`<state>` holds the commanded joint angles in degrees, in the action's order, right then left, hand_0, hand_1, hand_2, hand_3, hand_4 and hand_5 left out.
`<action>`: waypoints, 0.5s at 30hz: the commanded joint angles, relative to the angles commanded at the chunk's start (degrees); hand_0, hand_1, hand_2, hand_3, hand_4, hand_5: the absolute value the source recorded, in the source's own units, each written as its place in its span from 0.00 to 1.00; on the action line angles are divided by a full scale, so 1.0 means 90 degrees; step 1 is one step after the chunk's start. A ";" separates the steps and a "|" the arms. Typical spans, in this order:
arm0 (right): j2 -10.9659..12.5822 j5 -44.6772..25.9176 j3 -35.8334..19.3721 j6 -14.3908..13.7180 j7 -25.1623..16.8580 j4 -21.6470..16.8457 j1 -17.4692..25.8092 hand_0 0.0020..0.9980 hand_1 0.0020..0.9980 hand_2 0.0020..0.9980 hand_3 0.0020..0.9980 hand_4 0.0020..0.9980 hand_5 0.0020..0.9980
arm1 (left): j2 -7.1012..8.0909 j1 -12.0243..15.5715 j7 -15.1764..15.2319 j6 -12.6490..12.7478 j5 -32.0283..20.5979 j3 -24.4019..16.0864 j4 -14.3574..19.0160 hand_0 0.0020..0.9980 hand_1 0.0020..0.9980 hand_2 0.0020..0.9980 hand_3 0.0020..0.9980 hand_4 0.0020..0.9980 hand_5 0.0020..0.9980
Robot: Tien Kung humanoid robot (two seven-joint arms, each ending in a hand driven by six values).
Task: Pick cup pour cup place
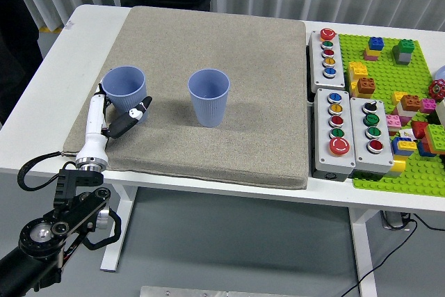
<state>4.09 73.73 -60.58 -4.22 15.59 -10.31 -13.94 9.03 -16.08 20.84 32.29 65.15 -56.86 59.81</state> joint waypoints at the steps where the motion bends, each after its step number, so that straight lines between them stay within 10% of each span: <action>1: 0.0001 0.0000 -0.0001 -0.0002 0.0000 0.0000 -0.0005 0.67 0.64 0.57 0.58 0.00 0.12 | 0.0015 0.0032 -0.0023 -0.0019 0.0034 -0.0025 0.0040 0.83 0.85 0.98 1.00 0.96 0.46; 15: 0.0029 0.0075 -0.0057 0.0013 0.0003 0.0000 -0.0014 0.67 0.64 0.57 0.58 0.00 0.12 | 0.0764 0.0812 -0.0290 -0.0047 0.0521 -0.0335 0.1292 0.86 0.87 1.00 1.00 0.97 0.46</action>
<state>4.35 74.41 -61.09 -4.10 15.62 -10.31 -14.07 15.90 -8.77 18.23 31.87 69.83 -59.87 71.45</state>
